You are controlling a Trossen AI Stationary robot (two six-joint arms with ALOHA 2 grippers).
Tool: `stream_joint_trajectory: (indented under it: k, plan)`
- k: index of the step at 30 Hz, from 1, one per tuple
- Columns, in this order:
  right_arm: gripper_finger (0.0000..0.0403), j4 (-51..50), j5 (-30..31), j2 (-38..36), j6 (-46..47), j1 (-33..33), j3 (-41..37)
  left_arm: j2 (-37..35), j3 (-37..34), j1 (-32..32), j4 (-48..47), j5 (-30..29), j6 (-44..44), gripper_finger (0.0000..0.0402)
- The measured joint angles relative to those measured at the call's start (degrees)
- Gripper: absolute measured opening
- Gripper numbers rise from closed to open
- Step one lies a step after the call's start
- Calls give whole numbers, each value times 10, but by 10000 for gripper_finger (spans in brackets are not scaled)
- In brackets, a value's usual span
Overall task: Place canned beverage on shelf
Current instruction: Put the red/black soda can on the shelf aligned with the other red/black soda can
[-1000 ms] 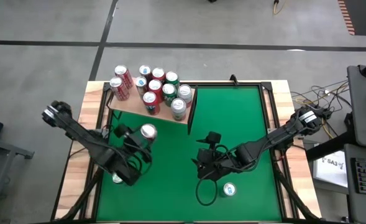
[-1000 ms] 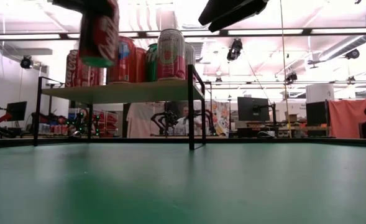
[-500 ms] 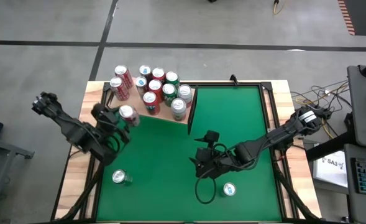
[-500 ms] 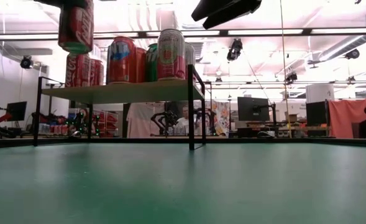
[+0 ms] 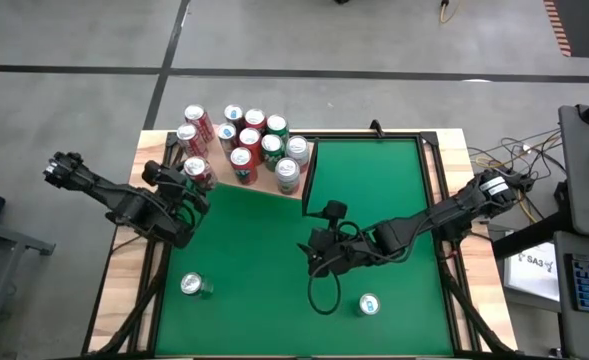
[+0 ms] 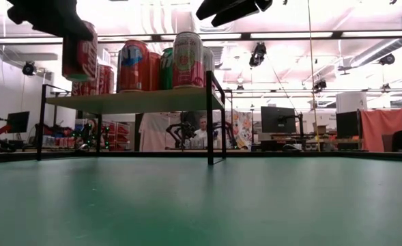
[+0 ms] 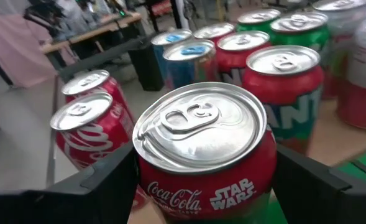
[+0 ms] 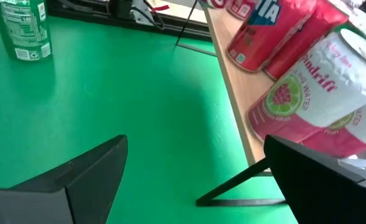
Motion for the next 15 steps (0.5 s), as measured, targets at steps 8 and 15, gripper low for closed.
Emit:
stream_joint_trajectory:
  k: [8,15]
  plan:
    - [368,4,0,0,-17,-14,9,3,-20,26,14,-34,-3,292]
    - [368,3,0,-1,-21,-26,9,9,-22,69,23,-8,-3,292]
